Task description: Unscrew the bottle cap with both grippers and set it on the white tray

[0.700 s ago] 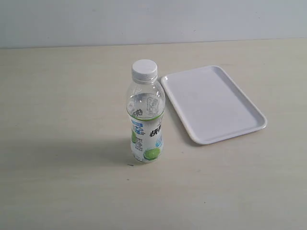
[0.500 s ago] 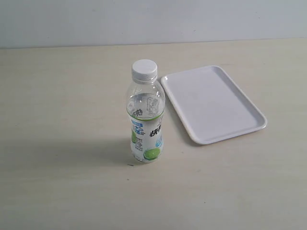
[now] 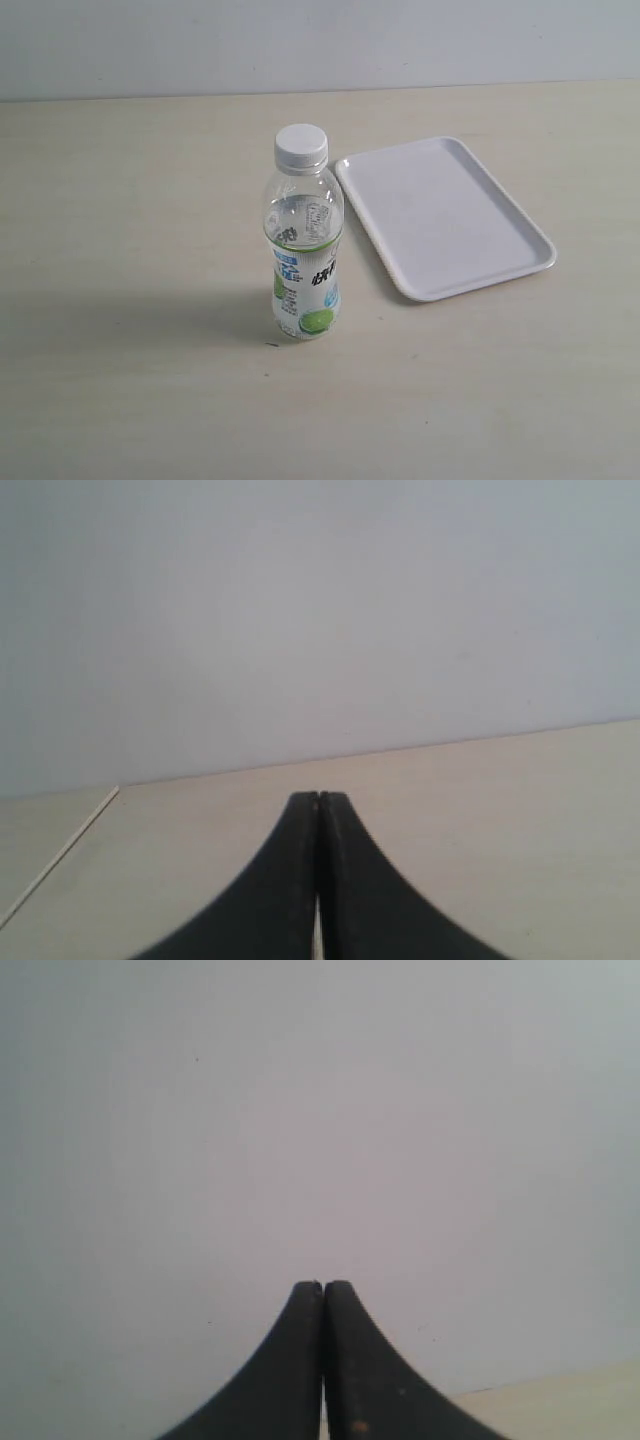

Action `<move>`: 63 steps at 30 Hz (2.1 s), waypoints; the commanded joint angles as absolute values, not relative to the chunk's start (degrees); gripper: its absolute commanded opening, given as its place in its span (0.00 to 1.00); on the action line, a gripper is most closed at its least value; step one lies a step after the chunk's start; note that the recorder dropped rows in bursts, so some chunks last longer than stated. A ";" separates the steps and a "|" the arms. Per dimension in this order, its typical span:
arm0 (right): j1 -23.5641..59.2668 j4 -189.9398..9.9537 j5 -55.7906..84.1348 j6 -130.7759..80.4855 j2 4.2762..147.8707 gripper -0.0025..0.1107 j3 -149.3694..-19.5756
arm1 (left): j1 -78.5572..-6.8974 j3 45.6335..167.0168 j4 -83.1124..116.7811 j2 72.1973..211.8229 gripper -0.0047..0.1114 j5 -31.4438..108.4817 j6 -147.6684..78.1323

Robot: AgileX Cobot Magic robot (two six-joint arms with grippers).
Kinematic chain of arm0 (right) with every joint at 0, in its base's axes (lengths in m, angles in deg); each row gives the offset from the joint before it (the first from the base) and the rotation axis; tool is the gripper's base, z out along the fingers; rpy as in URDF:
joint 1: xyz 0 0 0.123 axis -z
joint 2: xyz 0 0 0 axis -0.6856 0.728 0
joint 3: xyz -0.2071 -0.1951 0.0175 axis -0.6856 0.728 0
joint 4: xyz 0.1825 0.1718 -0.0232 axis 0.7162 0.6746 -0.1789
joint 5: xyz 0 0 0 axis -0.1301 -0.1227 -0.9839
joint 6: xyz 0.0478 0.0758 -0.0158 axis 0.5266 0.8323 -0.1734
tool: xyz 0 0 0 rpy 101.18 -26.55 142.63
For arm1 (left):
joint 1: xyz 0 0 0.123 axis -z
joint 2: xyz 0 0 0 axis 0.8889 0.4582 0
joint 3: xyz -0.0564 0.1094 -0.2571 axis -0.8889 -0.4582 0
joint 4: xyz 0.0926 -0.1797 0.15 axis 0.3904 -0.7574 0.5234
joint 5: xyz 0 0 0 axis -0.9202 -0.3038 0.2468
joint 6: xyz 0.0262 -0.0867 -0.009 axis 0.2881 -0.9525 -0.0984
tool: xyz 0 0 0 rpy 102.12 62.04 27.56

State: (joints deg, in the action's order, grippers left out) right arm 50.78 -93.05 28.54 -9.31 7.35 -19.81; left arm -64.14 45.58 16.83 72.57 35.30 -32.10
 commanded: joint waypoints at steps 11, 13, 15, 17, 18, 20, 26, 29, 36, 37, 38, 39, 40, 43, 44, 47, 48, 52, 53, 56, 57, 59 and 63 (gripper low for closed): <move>51.06 -97.66 23.36 -6.29 7.01 0.02 -19.58 | -63.84 45.63 12.60 73.43 0.04 52.10 -65.20; 51.06 -97.90 23.36 -6.29 7.01 0.02 -19.58 | -63.84 45.63 22.54 76.73 0.04 57.50 -73.42; 51.06 -97.89 23.36 -6.17 7.01 0.02 -19.58 | -63.84 45.63 31.57 81.29 0.04 64.21 -82.90; 51.06 -97.89 23.21 -6.17 7.01 0.02 -19.58 | -63.84 45.63 37.00 87.86 0.04 72.23 -87.24; 51.06 -97.89 23.03 -6.17 7.01 0.02 -19.58 | -63.84 45.63 37.55 91.83 0.04 74.55 -87.72; 51.06 -97.89 22.91 -6.29 7.01 0.02 -19.58 | -63.84 48.64 38.71 101.39 0.04 78.40 -89.25; 51.06 -97.89 22.42 -6.38 7.01 0.02 -19.58 | -63.84 62.81 61.80 128.37 0.04 87.10 -95.67; 51.06 -97.89 21.11 -6.38 7.01 0.02 -19.58 | -63.84 67.61 70.25 138.74 0.04 94.50 -95.11; 51.06 -97.89 21.23 -6.38 7.01 0.02 -19.58 | -63.84 72.40 79.27 156.14 0.04 94.40 -83.66; 51.06 -97.89 21.37 -6.38 7.01 0.02 -19.58 | -63.84 72.39 80.78 158.39 0.04 95.31 -82.41; 51.06 -97.89 21.44 -6.38 7.01 0.02 -19.58 | -63.84 72.39 82.47 160.54 0.04 96.28 -80.34; 51.06 -97.89 21.44 -6.38 7.01 0.02 -19.58 | -63.84 72.39 83.83 162.55 0.04 97.03 -78.23; 51.06 -97.89 21.44 -6.38 7.01 0.02 -19.58 | -63.84 72.39 84.32 164.03 0.04 97.54 -76.41; 51.06 -97.89 21.58 -6.23 7.01 0.02 -19.58 | -63.84 72.39 84.37 168.67 0.04 97.78 -71.89; 51.06 -97.89 21.58 -6.23 7.01 0.02 -19.58 | -63.84 72.39 84.53 169.75 0.04 97.78 -71.01; 51.06 -97.89 21.81 -6.23 7.01 0.02 -19.58 | -63.84 72.39 86.69 173.24 0.04 99.36 -65.29; 51.06 -97.89 21.90 -6.23 7.01 0.02 -19.58 | -63.84 72.39 87.33 174.60 0.04 101.43 -63.47; 51.06 -97.89 22.09 -6.23 7.01 0.02 -19.58 | -62.43 72.42 86.71 179.62 0.04 108.48 -56.50; 51.06 -97.71 22.08 -6.23 7.01 0.02 -19.58 | -61.80 72.42 86.17 180.82 0.04 108.48 -53.55; 51.06 -97.71 22.23 -6.10 7.01 0.02 -19.58 | -59.77 72.42 83.63 182.92 0.04 108.48 -50.61; 51.06 -97.71 22.36 -5.90 7.01 0.02 -19.58 | -59.27 72.42 82.93 183.52 0.05 108.48 -50.50; 51.06 -97.71 23.15 -5.90 7.01 0.02 -19.58 | -58.08 72.42 82.12 184.63 0.11 108.48 -49.00; 51.06 -97.71 23.86 -5.90 7.01 0.02 -19.58 | -56.07 72.42 82.19 184.97 0.33 108.48 -44.92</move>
